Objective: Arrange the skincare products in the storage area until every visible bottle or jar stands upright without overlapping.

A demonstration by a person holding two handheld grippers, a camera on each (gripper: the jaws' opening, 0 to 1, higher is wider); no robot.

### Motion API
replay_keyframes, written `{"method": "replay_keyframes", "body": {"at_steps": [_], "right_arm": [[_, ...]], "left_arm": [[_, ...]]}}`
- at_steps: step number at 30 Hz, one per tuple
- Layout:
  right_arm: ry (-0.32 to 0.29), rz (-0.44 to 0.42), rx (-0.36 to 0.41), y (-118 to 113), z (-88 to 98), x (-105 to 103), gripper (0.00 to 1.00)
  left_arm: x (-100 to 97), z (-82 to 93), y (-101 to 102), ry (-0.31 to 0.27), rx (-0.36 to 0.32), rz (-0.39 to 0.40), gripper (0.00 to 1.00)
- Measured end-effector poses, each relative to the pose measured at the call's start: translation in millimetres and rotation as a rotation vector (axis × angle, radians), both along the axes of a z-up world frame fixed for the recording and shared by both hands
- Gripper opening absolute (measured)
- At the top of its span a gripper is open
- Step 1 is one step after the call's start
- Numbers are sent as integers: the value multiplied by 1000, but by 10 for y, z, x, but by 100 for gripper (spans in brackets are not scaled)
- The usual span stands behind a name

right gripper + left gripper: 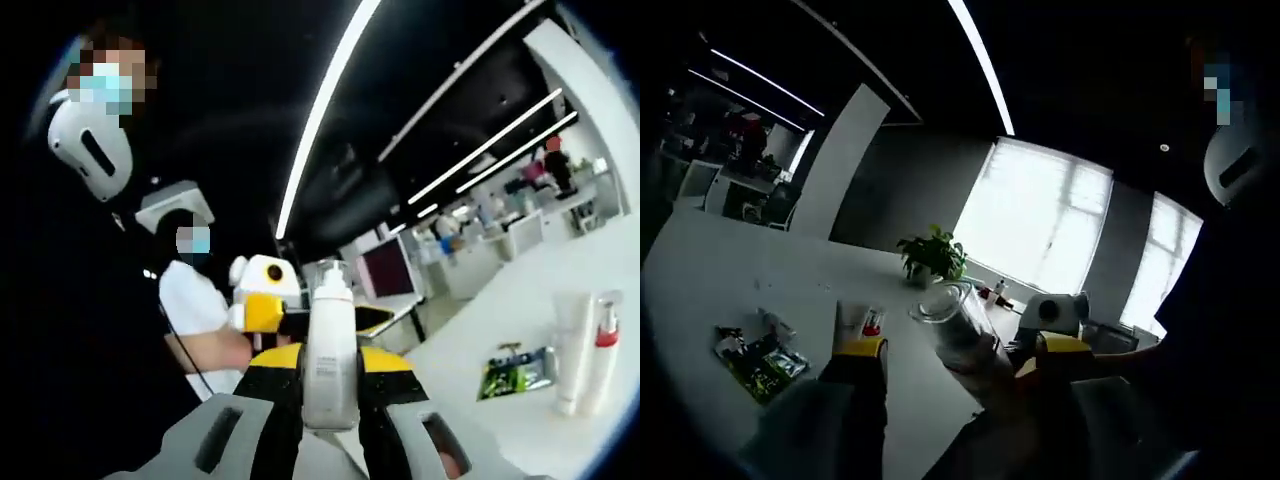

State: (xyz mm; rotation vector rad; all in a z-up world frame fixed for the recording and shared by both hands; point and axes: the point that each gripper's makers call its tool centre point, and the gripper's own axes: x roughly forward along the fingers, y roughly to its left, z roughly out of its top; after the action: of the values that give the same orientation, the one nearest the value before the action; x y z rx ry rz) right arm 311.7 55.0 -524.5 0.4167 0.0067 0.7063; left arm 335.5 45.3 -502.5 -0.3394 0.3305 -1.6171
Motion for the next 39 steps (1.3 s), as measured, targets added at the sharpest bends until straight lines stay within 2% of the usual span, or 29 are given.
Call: {"method": "replay_keyframes", "body": {"at_steps": [3,5,9,15,20,24,27,29,30,33,35,37,38,39], "right_arm": [[0,21,4,39,4,-17,12],[1,35,10,64,5,-31,12],[9,34,9,69,-8,-20,12],[20,24,-27,67,-33,4,12],[33,-8,-53,52,0,57,14],[93,-47,-193,63,-146,139,18],[80,-110,-331,30,-163,203,19],[80,-157,-382,13,-135,240,18],[72,-186,-404,-7,-113,264,18],[53,-306,-506,-87,-45,325,19],[39,-345,-537,-86,4,346,19],[15,-402,-547,-100,78,373,19],[26,-398,-538,-65,78,371,20],[26,-441,-537,-77,107,387,20]], "left_arm": [[-19,25,16,-14,-4,-2,39],[-1,10,22,-34,9,15,37],[-66,33,31,-55,3,-9,28],[-54,27,19,-73,25,15,27],[-24,85,4,-87,20,78,26],[-40,74,-73,-184,77,107,24],[-47,114,-135,-240,98,128,23],[-37,137,-163,-266,110,145,21],[8,148,-173,-303,126,176,20],[52,190,-198,-326,142,217,19],[62,228,-210,-321,132,233,19],[109,259,-208,-314,133,283,19],[120,267,-210,-316,137,297,19],[156,286,-212,-327,144,335,19]]}}
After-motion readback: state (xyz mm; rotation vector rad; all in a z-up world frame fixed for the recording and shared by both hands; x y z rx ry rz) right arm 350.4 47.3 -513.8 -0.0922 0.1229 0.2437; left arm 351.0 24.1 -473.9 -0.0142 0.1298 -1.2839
